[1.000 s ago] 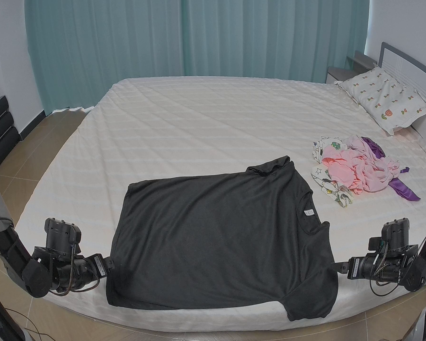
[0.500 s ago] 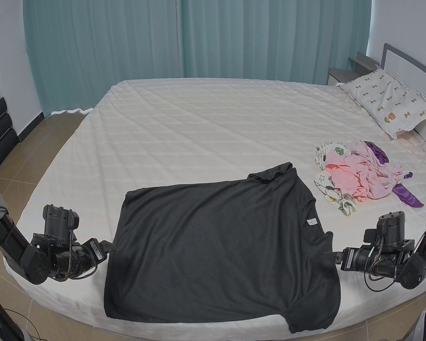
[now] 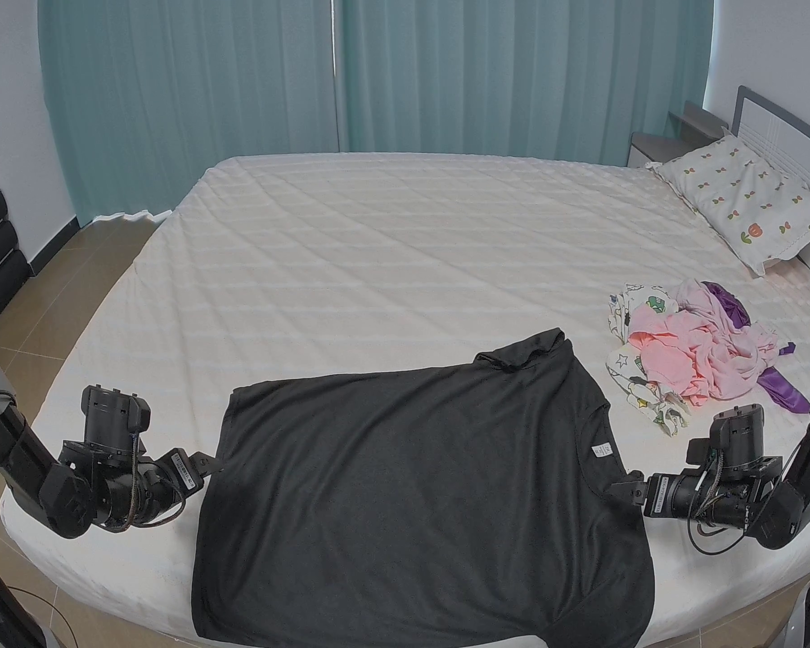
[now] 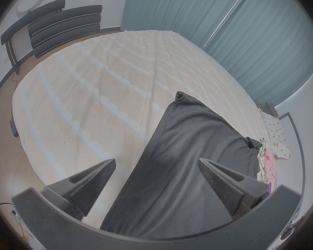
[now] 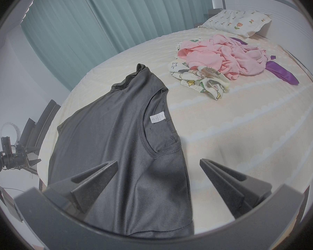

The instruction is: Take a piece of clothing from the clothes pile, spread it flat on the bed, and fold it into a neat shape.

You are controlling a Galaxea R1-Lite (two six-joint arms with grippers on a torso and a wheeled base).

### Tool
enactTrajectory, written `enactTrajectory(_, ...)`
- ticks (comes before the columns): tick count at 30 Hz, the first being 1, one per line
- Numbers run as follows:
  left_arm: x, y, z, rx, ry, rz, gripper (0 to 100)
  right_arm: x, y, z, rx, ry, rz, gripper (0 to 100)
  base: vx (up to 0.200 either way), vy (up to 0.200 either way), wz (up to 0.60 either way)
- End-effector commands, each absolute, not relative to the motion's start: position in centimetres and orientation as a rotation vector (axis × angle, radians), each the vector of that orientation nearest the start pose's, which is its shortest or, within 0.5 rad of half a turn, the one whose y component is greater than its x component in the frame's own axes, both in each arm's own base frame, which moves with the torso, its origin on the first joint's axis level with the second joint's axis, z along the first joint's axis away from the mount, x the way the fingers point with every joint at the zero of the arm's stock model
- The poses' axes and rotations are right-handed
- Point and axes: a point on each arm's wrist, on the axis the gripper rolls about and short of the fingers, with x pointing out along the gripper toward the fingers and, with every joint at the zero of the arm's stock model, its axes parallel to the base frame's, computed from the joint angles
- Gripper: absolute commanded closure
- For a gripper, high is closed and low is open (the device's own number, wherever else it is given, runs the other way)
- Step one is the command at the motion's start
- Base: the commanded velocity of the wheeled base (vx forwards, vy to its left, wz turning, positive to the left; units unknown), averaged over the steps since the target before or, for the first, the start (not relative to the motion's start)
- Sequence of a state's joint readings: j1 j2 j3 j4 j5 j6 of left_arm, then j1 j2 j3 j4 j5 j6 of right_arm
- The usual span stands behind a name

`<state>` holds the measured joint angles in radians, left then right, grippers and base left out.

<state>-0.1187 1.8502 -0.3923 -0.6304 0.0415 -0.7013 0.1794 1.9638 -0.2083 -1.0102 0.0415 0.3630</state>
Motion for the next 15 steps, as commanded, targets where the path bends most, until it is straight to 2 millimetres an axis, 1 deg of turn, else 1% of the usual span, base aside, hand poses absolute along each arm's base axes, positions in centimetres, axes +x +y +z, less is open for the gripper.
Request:
enactTrajectory(1, 24.7, -2.8, 4.8, -0.597, 0.809, 0.221, 0, 22.9, 4.3, 2.0, 0.293, 0.78, 0.074, 0, 0.0, 0.2, 0.0)
enactTrajectory(4, 24.7, -2.8, 4.8, -0.597, 0.809, 0.221, 0, 23.0, 4.3, 2.1, 0.293, 0.777, 0.073, 0, 0.0, 0.2, 0.0)
enactTrajectory(7, 24.6, -2.8, 4.8, -0.598, 0.811, 0.221, 0, 23.6, 4.4, 2.4, 0.318, 0.752, 0.067, 0, 0.0, 0.2, 0.0)
enactTrajectory(10, 24.6, -2.8, 4.8, -0.598, 0.81, 0.22, 0, 24.4, 5.2, 3.0, 0.386, 0.71, 0.06, 0, 0.0, 0.0, 0.0)
enactTrajectory(13, 24.6, -2.8, 4.9, -0.598, 0.806, 0.22, 0, 25.5, 6.8, 3.5, 0.477, 0.658, 0.052, 0, 0.0, 0.0, 0.0)
enactTrajectory(15, 24.5, -2.7, 5.1, -0.61, 0.799, 0.221, 0, 26.8, 8.6, 3.7, 0.548, 0.625, 0.06, 0, 0.0, 0.0, 0.0)
